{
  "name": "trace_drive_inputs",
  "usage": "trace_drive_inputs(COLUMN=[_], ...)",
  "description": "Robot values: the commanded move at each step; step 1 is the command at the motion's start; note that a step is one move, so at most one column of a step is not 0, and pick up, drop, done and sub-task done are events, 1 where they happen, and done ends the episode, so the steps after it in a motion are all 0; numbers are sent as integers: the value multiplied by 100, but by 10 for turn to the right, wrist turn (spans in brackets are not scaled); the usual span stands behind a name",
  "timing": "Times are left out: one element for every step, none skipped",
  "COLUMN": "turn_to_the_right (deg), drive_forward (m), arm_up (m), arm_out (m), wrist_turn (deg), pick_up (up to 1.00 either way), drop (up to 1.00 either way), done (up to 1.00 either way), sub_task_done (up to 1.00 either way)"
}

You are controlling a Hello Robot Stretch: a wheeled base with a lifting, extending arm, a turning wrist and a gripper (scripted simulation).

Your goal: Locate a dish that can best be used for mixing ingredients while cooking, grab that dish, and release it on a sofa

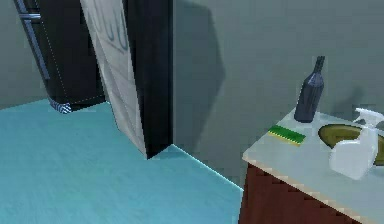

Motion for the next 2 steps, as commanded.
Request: trace_drive_inputs(turn_to_the_right=[0, 0], drive_forward=[0, 0], arm_up=[0, -12], arm_out=[0, 0], wrist_turn=[330, 0], pick_up=[0, 0], drop=[0, 0], done=[0, 0], sub_task_done=[0, 0])
